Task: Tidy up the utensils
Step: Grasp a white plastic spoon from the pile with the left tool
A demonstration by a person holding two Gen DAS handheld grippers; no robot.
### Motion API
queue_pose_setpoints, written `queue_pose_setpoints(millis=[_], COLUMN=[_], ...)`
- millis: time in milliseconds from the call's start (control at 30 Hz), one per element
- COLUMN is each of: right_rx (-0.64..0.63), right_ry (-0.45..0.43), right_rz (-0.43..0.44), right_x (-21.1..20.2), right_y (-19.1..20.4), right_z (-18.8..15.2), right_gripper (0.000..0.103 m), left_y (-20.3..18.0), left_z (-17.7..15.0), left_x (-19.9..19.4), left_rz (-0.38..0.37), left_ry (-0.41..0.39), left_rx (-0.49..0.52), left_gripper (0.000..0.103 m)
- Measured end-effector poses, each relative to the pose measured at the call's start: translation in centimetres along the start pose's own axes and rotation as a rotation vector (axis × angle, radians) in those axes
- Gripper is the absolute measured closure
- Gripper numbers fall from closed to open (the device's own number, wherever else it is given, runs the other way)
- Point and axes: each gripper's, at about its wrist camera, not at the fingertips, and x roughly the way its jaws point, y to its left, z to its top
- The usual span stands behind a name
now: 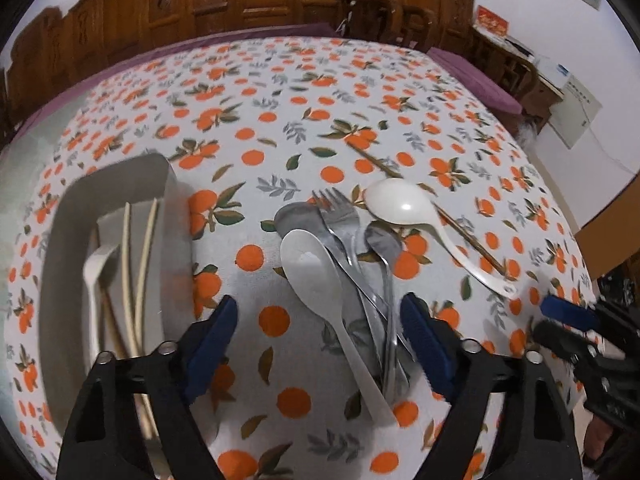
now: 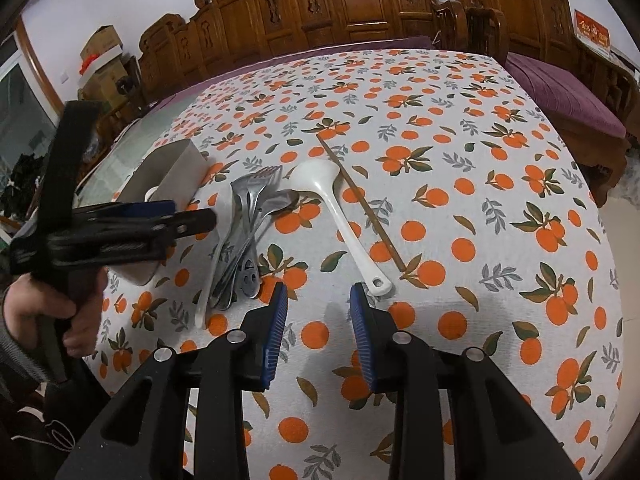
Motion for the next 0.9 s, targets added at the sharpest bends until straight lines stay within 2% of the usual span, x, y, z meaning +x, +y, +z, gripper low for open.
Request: queue_pose_setpoints(millis=[100,333,467,600,700,733,800,900], right_rx=[0.000,0.004,0.004,0.009,0.009,0.009,0.010,0.013], right_ry=[0.000,0.008,0.007,0.007,0.008,0.008,0.009,0.008], right_rz=[0.004,0.003,0.004,0.006,0.007,0.007,0.008,0.008], right_x=[0.1,0.5,0.6,0.7,0.7,0.8,0.9,1.0], right_y=[-0.1,-0.2,-0.3,-0.3,-0.3,-0.4,-0.4,-0.5], right_z=[0.0,0.0,0.0,-0.1,0.0,-0.1,-0.1,-0.2], right_gripper=[0.068,0.068,0.068,0.068,0.068,0.068,0.068,0.068], left_y=[0.5,0.1,-0.2,-0.5,-0.5,-0.5,-0.6,-0.8], left_z=[0.5,1.7,2.1,2.1,2.1,2.2,2.2,2.1], left_x=[1.2,2.1,2.5,3.7,3.9,3.8,3.8,3.7], left_rz=[-0.001,0.036,0.042,0.058,0.044,0.038,0.007,-0.001], left_ry=[0.025,0.014,0.020,0.067,0.065,0.065,0.067,0.071], left_rx=[-0.037,-0.018,0.004,0.028,0.027,0.027,0.021,0.024], left_gripper=[0.035,0.040,0.050,0.051,0.053,0.055,0.068,0.072])
